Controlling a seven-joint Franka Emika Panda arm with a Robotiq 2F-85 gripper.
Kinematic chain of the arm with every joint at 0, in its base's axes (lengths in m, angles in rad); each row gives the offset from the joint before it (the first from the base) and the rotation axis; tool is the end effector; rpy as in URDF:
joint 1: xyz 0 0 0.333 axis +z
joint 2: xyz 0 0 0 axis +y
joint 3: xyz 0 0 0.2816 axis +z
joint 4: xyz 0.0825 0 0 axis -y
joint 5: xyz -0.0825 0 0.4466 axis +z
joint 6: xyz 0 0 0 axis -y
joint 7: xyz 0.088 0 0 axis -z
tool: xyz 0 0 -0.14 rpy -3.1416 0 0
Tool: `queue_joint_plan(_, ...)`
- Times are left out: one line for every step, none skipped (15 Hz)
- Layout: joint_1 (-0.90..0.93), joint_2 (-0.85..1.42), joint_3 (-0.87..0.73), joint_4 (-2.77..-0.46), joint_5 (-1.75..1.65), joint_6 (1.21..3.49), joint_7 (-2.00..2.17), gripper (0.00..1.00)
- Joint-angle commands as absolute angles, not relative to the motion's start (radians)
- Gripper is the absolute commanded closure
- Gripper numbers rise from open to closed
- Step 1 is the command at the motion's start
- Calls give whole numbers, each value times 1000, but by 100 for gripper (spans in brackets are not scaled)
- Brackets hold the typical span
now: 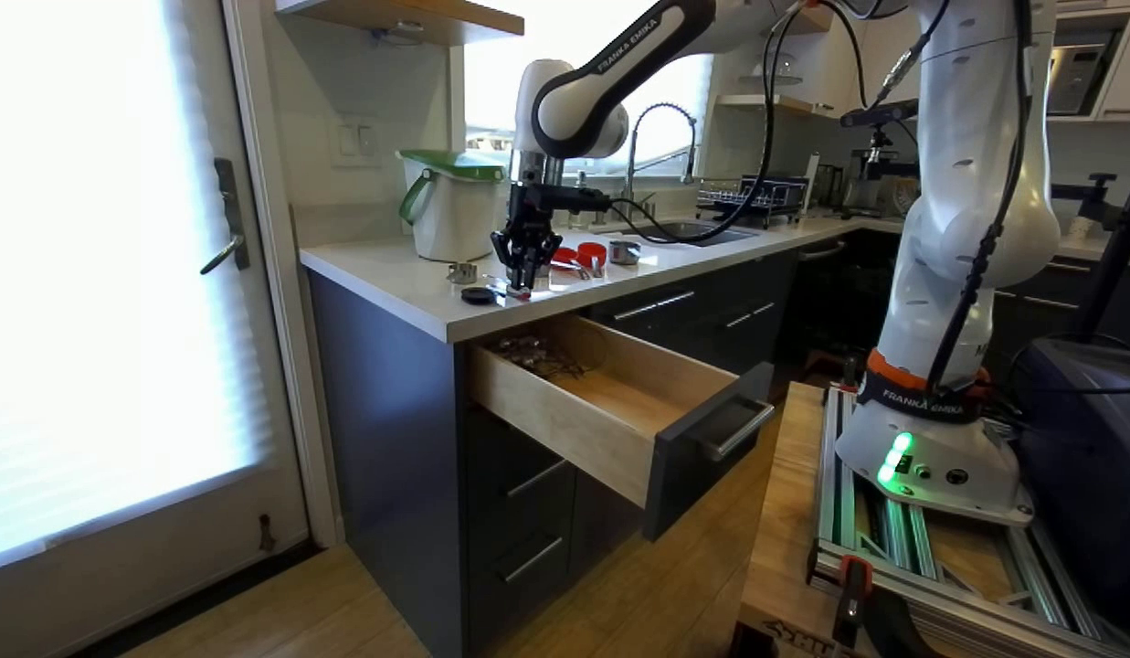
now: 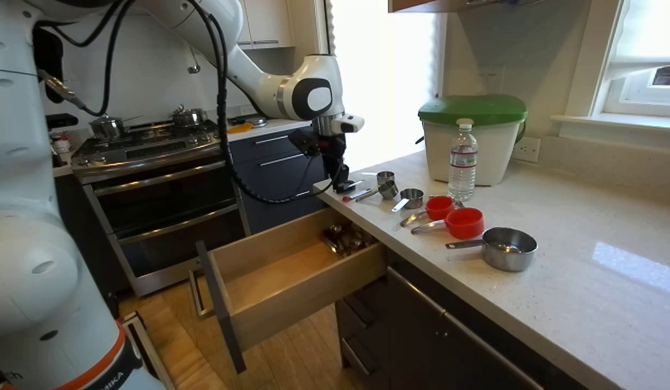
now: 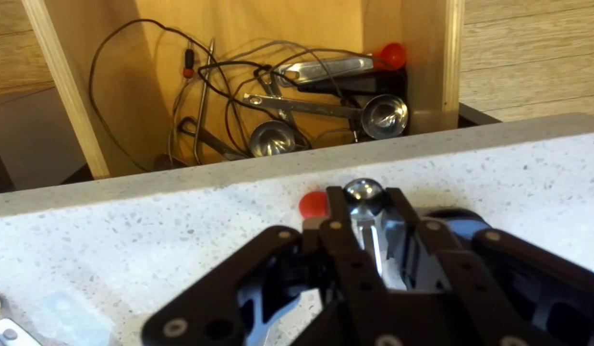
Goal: Remove a spoon from the opened drawer and put it on the counter top
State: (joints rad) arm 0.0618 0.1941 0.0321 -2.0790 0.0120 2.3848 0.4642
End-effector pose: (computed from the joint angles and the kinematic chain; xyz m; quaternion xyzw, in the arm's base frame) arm 0.6297 0.0599 0.2386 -0.9805 0.1883 -0.0516 0.0225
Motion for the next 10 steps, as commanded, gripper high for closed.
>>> queue_joint_plan(90, 239, 14, -2033, -18, 2368, 526, 94)
queue_joint_plan(95, 246, 10, -2026, -27, 2369, 542, 94)
queue_joint_plan(99, 253, 7, -2018, -35, 2367, 553, 94)
queue_joint_plan(104, 260, 2, -2011, -47, 2367, 569, 94)
queue_joint_plan(107, 266, -3, -2005, -56, 2367, 580, 94)
queue_joint_plan(112, 271, -8, -1999, -67, 2365, 592, 94)
queue_joint_plan(115, 277, -12, -1994, -74, 2365, 600, 94)
queue_joint_plan(117, 282, -16, -1988, -82, 2362, 606, 94)
queue_joint_plan(120, 288, -20, -1983, -92, 2360, 613, 94)
queue_joint_plan(122, 292, -22, -1979, -98, 2358, 615, 94)
